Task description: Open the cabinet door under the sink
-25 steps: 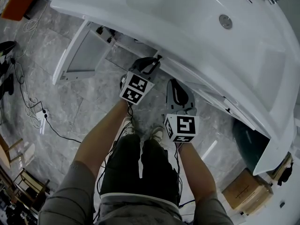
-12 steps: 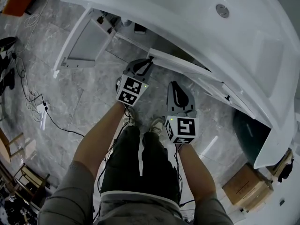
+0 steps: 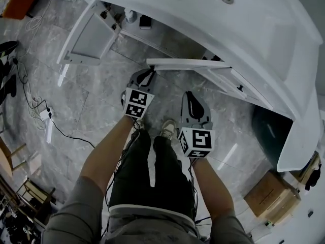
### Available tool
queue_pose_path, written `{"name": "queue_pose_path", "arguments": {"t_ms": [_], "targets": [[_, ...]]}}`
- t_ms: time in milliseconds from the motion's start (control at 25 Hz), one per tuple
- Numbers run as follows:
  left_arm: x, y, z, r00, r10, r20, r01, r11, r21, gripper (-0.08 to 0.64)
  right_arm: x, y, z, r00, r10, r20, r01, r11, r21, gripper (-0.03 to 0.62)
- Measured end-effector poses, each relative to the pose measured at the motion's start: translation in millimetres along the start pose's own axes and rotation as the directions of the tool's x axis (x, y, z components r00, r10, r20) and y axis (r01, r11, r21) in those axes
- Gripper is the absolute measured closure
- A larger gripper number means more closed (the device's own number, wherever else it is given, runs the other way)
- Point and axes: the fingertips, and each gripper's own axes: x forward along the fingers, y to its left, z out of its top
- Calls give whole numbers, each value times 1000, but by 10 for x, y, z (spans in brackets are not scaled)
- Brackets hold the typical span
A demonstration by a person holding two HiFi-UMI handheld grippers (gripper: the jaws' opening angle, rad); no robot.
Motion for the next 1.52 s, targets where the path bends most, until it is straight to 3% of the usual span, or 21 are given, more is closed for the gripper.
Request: {"name": "queue_pose_path", "arguments": {"t_ms": [320,680,840,1080,1240,1520], "targets": [[-382,-679,-342,998,-20,-52,19,1000,-11,517,-453,10,-43,1000,-15,3,15,1000,7,555],[-612,-1602,-573,995,-60,-80,57,997,-43,523,-902,29,-383,998,-34,-53,35,999,10,555],[-661,-2174,-612,986,-148,-78,146,989,-27,526,-1068,-118,-532,995,-79,-66,81,996,36,555],[-740,-2992,-767,951,-287,-118,283,958,-49,526,-1428,-530,-902,974,-192,-118,203,975,94,555],[-763,-3123,-768,934,-332,-134,331,943,-28,526,-1668,-726,-1107,957,-243,-157,265,955,135,555],[-786,-2825,-579,937,-327,-126,329,944,-10,526,-1735,-689,-1188,950,-253,-182,285,941,180,555]]}}
